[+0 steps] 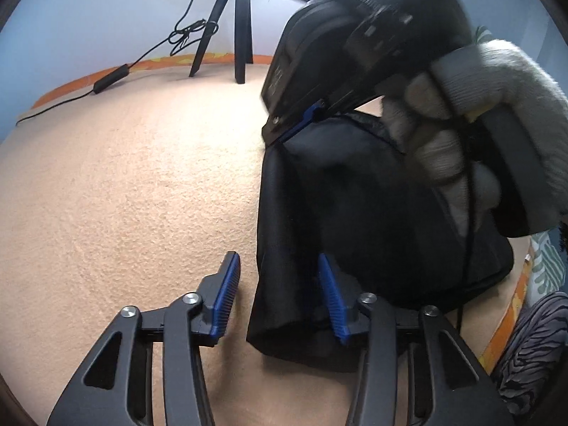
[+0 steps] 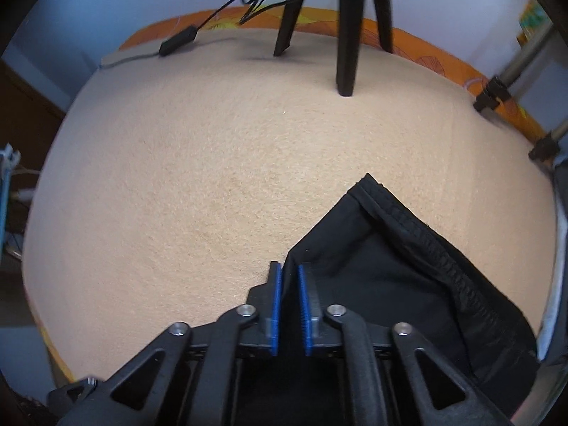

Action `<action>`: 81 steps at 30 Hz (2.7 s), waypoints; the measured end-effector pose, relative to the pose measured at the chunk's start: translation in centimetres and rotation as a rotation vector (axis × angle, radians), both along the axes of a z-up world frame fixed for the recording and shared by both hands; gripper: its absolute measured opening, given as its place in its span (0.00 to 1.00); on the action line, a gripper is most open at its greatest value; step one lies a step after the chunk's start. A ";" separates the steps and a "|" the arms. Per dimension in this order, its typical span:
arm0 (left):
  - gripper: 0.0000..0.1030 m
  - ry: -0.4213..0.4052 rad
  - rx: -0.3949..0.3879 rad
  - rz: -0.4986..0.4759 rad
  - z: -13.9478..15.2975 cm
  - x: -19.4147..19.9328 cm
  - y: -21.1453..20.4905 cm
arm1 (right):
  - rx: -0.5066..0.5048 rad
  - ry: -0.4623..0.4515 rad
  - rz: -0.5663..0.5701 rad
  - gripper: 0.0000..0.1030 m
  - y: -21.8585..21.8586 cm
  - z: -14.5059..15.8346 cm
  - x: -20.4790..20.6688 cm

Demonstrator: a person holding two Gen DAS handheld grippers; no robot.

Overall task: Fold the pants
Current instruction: 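Grasp the folded edge with the left gripper while the right gripper holds, then lift both, then carry the folded black trousers with both grippers toward the clothes stack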

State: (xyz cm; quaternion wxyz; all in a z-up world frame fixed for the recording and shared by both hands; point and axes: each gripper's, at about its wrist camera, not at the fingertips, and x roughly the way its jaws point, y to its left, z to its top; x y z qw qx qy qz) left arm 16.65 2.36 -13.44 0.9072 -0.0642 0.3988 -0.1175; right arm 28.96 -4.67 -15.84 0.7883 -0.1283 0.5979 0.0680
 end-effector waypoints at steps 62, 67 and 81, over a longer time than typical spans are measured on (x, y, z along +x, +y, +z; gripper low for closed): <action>0.08 -0.234 -0.062 -0.254 7.9 -4.5 -13.2 | 0.291 -0.251 -0.061 0.01 -14.2 14.3 -10.9; 0.08 -0.229 -0.077 -0.306 7.4 -4.5 -16.8 | 0.305 -0.288 -0.103 0.01 -18.8 14.5 -12.8; 0.08 -0.187 0.090 -0.453 3.0 -5.5 -26.8 | 0.345 -0.302 -0.317 0.01 -33.1 9.1 -16.9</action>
